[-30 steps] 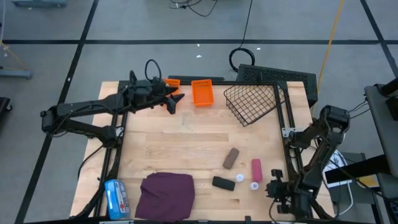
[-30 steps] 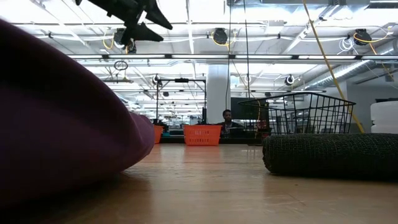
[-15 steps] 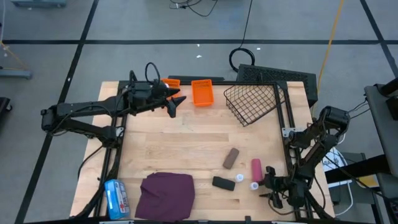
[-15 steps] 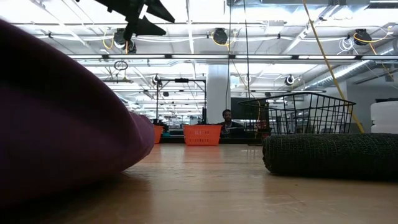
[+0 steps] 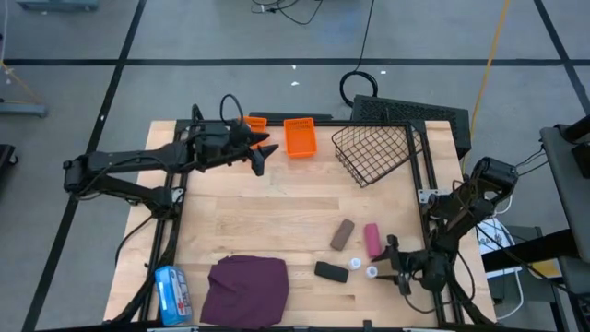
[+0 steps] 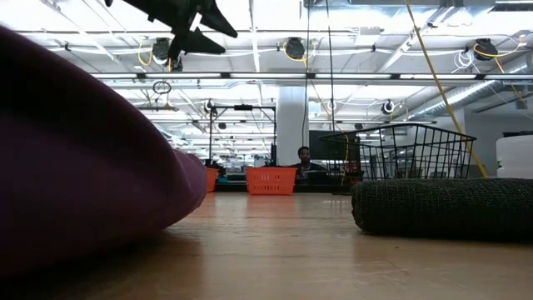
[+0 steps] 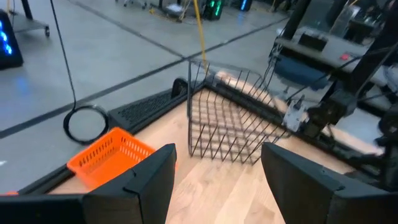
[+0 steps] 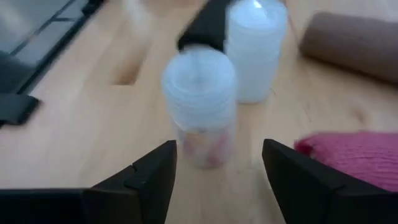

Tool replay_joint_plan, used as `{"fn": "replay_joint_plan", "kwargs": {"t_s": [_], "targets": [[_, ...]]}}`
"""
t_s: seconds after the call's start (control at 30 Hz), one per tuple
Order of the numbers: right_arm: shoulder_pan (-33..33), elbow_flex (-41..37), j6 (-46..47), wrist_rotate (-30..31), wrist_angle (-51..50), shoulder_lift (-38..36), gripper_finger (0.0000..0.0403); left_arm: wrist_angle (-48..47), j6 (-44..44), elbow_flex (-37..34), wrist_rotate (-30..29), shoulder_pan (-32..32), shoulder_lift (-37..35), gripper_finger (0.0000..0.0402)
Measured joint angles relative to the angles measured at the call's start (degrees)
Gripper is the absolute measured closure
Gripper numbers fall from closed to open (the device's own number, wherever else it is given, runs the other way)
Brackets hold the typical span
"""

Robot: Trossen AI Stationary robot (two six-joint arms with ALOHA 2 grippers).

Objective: Pick & Place Medicine items
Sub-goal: Put the bottom transparent pill bottle into the left orange bin

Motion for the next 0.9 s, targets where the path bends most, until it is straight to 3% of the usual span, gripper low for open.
{"fn": "replay_joint_plan", "kwargs": {"t_s": [0.43,0.7,0.9], "targets": [[-3.63,0.00,-3.94,-4.88,2.80,0.30,0.0170,0.65,0.09,0.02,-0.07,0.02,1.54,0.0155],[-5.85,0.05,-7.93,-4.85,11.90,7.35,0.0172,4.58,0.05,0.04,-0.03,0.02,2.49,0.0156],[-5.93,0.05,-8.77,-4.16,15.98,9.98,0.0206,5.00,-0.33,0.04,-0.02,0.02,2.57,0.0156]]}}
